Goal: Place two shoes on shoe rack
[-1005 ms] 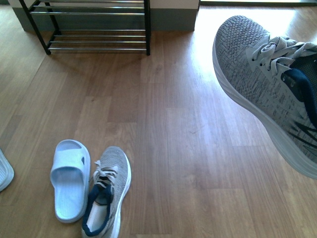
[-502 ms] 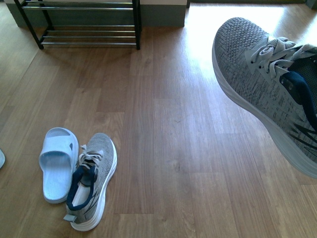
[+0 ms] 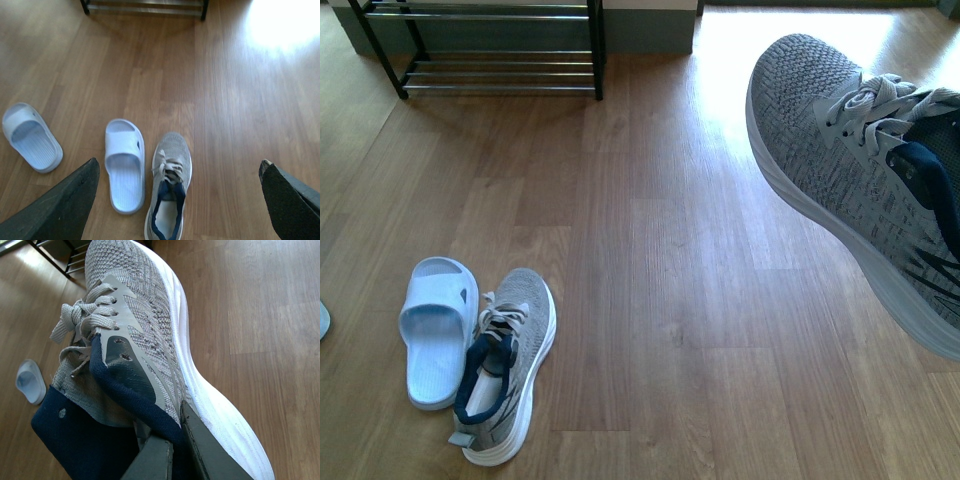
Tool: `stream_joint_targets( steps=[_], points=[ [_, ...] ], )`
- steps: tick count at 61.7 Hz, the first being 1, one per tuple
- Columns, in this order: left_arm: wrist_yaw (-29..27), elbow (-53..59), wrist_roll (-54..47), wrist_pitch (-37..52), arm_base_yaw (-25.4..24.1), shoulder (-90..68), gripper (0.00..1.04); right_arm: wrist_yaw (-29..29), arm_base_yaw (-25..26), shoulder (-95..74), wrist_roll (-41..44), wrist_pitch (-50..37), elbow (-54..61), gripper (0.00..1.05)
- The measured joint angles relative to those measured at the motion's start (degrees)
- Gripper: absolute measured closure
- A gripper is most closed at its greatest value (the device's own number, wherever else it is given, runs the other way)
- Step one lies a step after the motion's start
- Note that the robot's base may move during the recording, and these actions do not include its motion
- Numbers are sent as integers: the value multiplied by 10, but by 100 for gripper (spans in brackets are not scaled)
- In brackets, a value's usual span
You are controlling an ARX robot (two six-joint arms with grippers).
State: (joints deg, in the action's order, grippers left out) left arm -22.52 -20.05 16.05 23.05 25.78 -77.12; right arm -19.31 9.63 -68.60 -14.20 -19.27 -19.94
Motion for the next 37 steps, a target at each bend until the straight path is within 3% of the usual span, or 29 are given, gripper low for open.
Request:
stream_joint_targets(
  steps=[17,37],
  points=[
    [13,-149,30,22,26,-374,9,0,0,0,0,0,0,104],
    [28,-264,59,-3,36,-598,9,0,0,0,0,0,0,104]
  ],
)
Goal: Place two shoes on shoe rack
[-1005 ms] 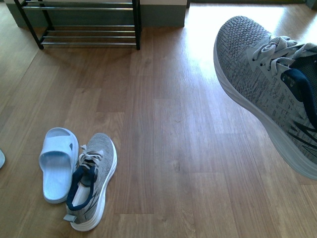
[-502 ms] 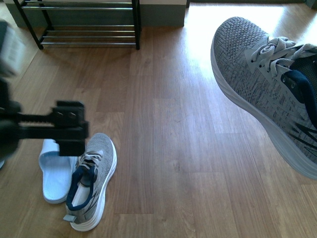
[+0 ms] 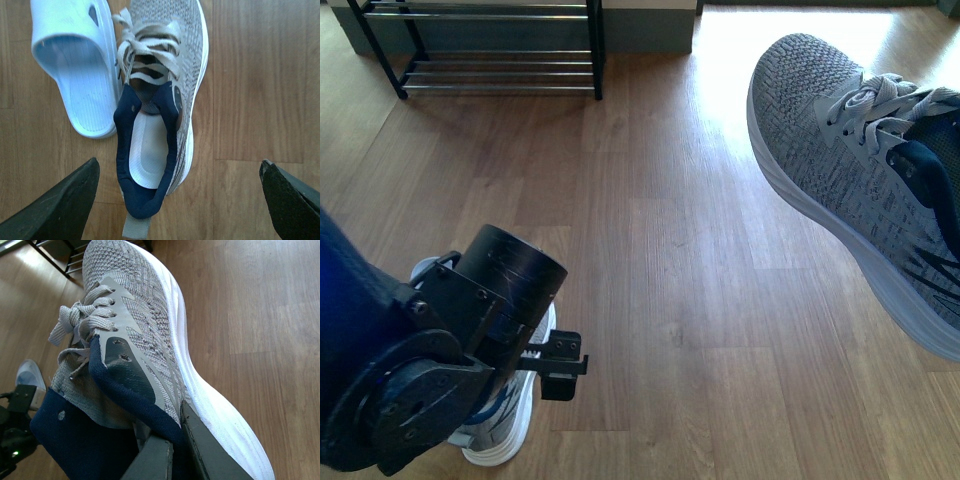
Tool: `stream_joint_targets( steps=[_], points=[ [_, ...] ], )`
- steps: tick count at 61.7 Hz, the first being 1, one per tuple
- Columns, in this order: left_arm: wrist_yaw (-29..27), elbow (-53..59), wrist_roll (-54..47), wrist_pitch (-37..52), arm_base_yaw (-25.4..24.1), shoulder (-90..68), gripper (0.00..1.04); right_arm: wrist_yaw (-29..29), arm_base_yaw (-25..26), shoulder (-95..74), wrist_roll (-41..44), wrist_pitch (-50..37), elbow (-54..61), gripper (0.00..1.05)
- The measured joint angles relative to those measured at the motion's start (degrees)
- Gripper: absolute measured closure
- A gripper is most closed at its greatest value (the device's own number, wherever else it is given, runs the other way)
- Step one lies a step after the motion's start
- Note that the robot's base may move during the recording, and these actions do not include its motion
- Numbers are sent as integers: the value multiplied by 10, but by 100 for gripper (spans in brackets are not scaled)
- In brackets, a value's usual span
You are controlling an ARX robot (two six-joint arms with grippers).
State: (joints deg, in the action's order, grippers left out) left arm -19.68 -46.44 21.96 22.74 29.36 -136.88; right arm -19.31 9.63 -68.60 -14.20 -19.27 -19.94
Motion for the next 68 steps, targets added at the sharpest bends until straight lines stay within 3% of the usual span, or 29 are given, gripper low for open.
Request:
stream_joint_targets(
  steps=[24,58,68],
  points=[
    [15,-120,-3,-38,2,-161,9,0,0,0,0,0,0,104],
    [17,-227,-9,-90,2,-255,10,0,0,0,0,0,0,104],
    [14,-241,-9,-99,3,-257,38,0,0,0,0,0,0,104]
  ],
)
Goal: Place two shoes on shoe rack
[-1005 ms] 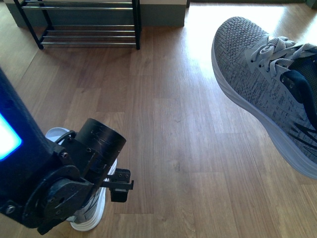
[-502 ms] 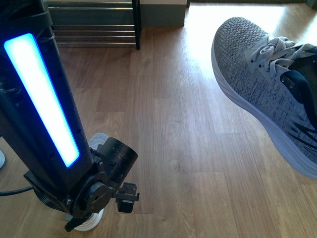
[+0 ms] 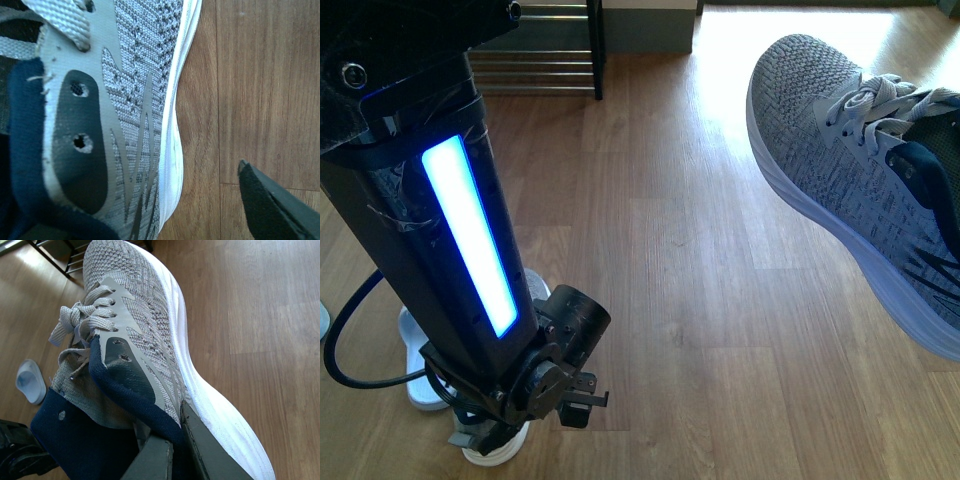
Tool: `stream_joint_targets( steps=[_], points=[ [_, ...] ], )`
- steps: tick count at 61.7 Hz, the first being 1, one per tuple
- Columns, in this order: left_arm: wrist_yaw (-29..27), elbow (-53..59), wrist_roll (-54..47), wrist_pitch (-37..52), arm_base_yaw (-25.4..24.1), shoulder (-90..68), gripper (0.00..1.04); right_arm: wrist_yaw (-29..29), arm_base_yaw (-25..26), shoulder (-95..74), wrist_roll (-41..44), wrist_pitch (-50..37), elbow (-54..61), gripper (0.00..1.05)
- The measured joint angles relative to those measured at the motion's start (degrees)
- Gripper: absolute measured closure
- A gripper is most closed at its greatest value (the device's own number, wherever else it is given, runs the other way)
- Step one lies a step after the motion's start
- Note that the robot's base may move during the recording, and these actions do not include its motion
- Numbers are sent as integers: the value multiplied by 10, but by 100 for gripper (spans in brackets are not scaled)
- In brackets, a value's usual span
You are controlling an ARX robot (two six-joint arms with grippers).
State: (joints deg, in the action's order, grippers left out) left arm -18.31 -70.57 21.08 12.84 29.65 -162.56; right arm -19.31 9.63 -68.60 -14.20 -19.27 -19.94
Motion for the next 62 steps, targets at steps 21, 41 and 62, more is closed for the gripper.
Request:
stream_joint_targets(
  steps=[21,41,62],
  points=[
    [-12,4,-3,-3,-2,2,100,0,0,0,0,0,0,104],
    [-12,71,4,47,-19,67,103,0,0,0,0,0,0,104],
    [-43,236,-31,157,-38,317,103,0,0,0,0,0,0,104]
  ],
)
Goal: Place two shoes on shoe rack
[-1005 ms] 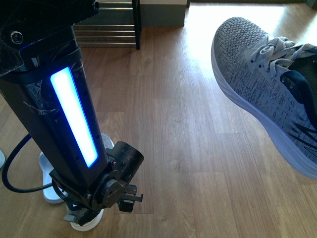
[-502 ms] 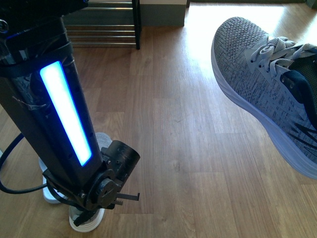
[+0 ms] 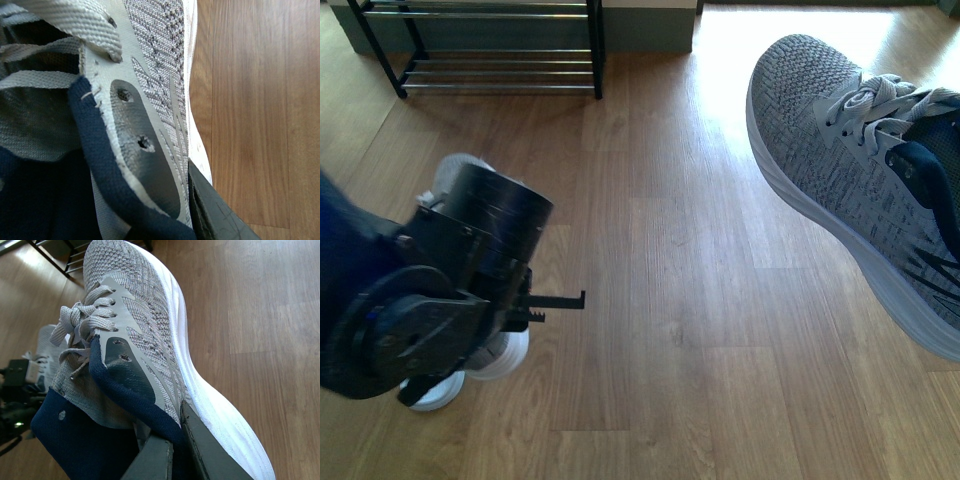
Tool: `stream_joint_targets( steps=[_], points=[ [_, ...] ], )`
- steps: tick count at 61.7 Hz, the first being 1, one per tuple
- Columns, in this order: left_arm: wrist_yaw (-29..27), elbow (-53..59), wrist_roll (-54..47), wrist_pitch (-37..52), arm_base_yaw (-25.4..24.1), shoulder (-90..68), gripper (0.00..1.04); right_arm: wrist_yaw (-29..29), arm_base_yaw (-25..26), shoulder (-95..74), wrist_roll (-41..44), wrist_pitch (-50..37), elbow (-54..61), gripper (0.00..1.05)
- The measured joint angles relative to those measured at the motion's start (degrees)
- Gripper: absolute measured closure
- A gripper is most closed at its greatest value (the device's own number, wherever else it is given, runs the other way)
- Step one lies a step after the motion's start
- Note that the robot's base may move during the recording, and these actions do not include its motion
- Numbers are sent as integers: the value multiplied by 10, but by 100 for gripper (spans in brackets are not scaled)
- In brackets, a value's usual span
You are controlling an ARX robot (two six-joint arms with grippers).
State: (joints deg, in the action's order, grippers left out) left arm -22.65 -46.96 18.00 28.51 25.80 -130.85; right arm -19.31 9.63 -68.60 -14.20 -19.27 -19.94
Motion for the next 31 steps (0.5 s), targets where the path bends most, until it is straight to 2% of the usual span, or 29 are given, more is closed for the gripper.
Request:
stream_joint_targets(
  steps=[15,21,31],
  points=[
    [-35,167,-37,6,-8,248,103,0,0,0,0,0,0,104],
    [-62,242,-53,-60,-9,421,103,0,0,0,0,0,0,104],
    [-90,273,-65,-188,11,635,103,0,0,0,0,0,0,104]
  ],
)
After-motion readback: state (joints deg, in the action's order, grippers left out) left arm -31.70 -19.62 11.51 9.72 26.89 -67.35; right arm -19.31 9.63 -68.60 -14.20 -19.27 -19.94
